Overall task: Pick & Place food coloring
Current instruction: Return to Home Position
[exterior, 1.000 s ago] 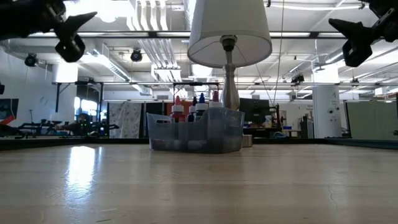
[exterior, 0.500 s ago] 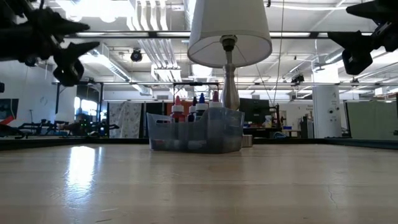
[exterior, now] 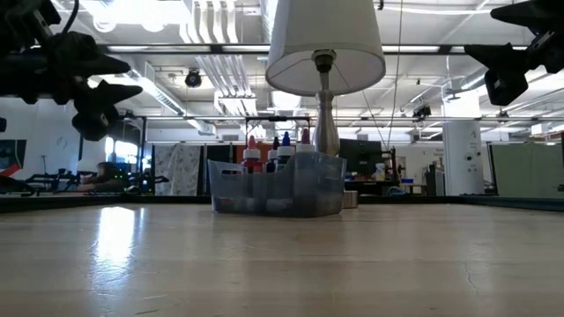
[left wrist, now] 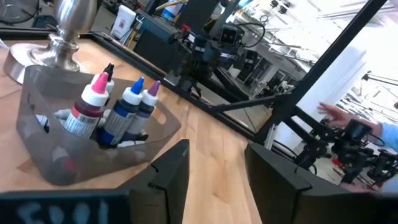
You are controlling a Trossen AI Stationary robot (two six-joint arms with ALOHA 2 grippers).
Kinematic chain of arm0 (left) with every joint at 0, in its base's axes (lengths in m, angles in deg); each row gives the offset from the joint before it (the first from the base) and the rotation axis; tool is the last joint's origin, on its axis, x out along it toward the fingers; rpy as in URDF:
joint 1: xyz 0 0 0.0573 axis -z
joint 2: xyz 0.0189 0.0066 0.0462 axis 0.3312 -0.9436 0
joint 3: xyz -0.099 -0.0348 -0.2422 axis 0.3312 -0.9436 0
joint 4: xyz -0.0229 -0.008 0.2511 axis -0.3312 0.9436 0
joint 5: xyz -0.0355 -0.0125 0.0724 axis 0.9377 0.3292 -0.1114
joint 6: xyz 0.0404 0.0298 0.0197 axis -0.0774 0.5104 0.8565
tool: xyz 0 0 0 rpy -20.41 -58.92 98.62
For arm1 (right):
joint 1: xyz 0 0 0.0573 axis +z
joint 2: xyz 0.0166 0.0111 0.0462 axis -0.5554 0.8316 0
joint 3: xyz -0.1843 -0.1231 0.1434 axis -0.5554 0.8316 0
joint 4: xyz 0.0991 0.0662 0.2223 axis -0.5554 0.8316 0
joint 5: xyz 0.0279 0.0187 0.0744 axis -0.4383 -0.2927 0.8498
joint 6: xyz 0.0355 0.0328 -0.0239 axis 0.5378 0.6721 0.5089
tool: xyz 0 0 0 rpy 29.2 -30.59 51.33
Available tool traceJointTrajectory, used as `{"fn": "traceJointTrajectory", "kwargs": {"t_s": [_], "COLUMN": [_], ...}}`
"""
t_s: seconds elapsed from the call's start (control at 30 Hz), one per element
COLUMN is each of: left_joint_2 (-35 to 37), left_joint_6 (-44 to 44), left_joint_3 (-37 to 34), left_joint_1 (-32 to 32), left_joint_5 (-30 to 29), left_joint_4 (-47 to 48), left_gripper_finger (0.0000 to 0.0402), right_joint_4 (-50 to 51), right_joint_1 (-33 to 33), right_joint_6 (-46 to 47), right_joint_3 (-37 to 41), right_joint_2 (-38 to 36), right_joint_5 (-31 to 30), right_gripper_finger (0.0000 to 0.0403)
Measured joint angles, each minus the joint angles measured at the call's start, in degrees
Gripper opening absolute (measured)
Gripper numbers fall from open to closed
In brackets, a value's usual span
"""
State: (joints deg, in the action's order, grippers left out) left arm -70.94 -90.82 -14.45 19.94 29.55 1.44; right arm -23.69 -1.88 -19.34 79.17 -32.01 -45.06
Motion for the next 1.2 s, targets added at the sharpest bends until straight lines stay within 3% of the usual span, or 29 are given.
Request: {"fn": "traceJointTrajectory", "kwargs": {"t_s": [0.33,0.43,0.5,0.7,0.77,0.93,1.2], "left_joint_2": [0.0,0.0,0.0,0.0,0.0,0.0,-0.1], "left_joint_6": [0.0,0.0,0.0,0.0,0.0,0.0,0.0], "left_joint_3": [0.0,0.0,0.0,0.0,0.0,0.0,0.0], "left_joint_1": [0.0,0.0,0.0,0.0,0.0,0.0,0.0], "left_joint_5": [0.0,0.0,-0.1,-0.1,-0.1,-0.1,-0.2], "left_joint_4": [0.2,0.2,0.2,0.4,0.4,0.4,0.4], "left_gripper_finger": [0.0133,0.0133,0.0133,0.0133,0.0133,0.0133,0.0133], "right_joint_4": [0.7,0.5,-0.1,-0.8,0.1,4.9,4.7], "right_joint_1": [-0.3,-2.6,-5.8,-15.5,-17.1,-19.7,-21.1], "right_joint_6": [-0.4,-1.4,-2.1,-13.2,-15.7,-13.9,-16.9], "right_joint_3": [0.0,0.1,0.1,0.2,0.2,0.7,1.2], "right_joint_2": [0.0,0.0,-0.1,-0.5,-0.9,-0.9,-0.8], "right_joint_5": [0.0,2.4,9.0,43.9,48.7,45.9,45.0], "right_gripper_finger": [0.0224,0.0224,0.0224,0.0224,0.0224,0.0224,0.0224]}}
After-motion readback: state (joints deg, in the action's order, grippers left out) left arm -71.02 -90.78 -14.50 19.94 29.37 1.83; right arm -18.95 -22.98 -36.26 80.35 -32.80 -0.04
